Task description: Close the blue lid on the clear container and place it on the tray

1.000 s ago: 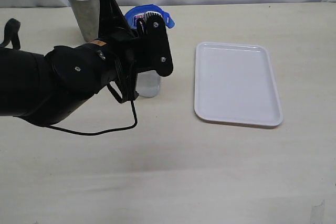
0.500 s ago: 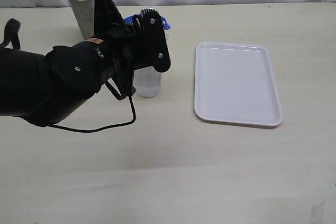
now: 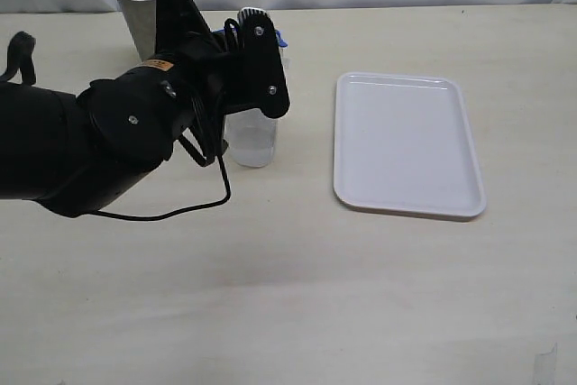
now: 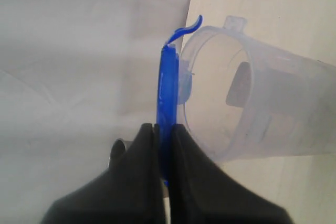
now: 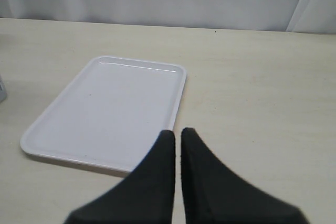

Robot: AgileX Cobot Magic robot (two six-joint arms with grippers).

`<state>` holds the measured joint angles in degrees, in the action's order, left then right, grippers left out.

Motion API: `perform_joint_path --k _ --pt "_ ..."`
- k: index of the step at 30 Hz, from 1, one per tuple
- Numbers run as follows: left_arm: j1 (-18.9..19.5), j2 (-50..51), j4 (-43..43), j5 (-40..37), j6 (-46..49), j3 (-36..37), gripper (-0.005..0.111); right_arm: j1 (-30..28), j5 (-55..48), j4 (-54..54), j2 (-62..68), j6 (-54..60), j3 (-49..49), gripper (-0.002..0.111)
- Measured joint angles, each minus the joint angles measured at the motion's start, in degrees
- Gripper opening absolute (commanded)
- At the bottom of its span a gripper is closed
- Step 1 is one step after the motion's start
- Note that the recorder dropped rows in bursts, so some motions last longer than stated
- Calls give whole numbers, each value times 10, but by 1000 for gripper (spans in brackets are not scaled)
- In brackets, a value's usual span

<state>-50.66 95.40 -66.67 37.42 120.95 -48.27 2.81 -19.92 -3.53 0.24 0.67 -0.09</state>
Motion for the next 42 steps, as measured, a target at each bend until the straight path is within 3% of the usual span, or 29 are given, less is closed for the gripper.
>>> perform_joint_path --k 30,42 --pt "0 0 0 82 -25 0 0 0 0 0 0 0 0 4" --pt "59 0 85 82 -103 0 0 0 0 0 0 0 0 4"
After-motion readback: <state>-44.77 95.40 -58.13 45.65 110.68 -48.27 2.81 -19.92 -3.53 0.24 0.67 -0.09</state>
